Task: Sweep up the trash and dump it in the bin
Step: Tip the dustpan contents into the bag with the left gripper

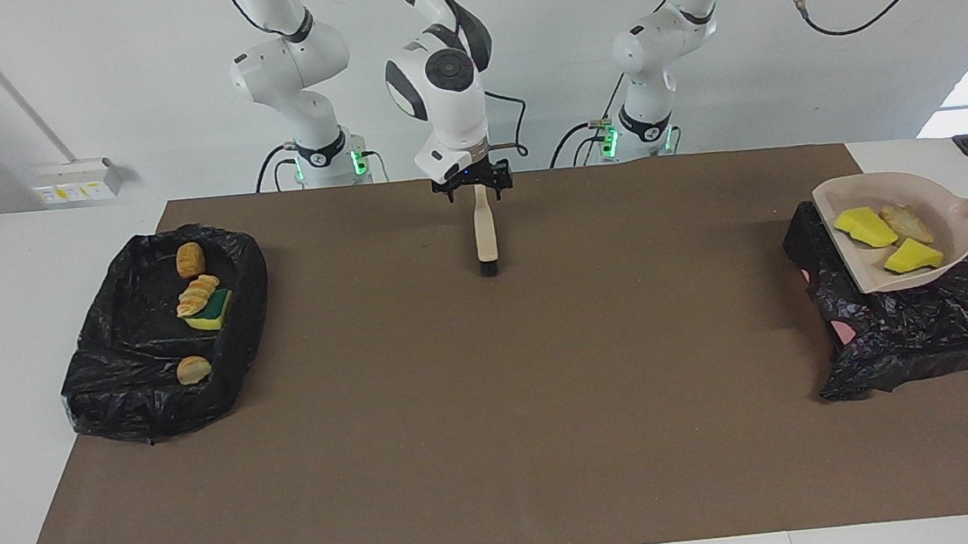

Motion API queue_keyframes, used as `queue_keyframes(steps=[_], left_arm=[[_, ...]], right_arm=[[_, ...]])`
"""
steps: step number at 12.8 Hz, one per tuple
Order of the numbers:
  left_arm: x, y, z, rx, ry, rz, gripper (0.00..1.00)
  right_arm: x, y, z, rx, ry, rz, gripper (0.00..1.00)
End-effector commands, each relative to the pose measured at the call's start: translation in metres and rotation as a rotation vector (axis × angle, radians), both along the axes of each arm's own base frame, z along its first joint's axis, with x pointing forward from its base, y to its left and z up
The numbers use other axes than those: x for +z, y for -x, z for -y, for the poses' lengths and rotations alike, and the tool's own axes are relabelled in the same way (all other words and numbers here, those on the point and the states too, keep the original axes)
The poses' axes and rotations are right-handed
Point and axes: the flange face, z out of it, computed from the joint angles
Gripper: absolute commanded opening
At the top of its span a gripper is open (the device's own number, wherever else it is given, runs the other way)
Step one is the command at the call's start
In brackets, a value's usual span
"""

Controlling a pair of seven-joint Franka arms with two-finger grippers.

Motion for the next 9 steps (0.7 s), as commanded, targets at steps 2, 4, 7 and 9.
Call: queue_keyframes(steps=[2, 4, 7, 9], left_arm=[[0.013, -0.003, -0.028, 0.059, -0.182, 0.057, 0.0], [0.012, -0.001, -0.023, 0.178, -0.312, 0.046, 0.0], [0.012, -0.005, 0.0, 0.151, -0.494, 0.007, 0.0], [0.006, 0.0, 0.014, 0.174, -0.526, 0.015, 0.0]], right_arm=[[0.044, -0.063, 0.059, 0.007, 0.02, 0.111, 1.0], [0.067, -0.084, 0.081, -0.012, 0.054, 0.167, 1.0], [0.121, -0.118, 0.138, -0.087, 0.079, 0.212, 1.0], [0.142, -0.132, 0.174, -0.088, 0.08, 0.223, 1.0]])
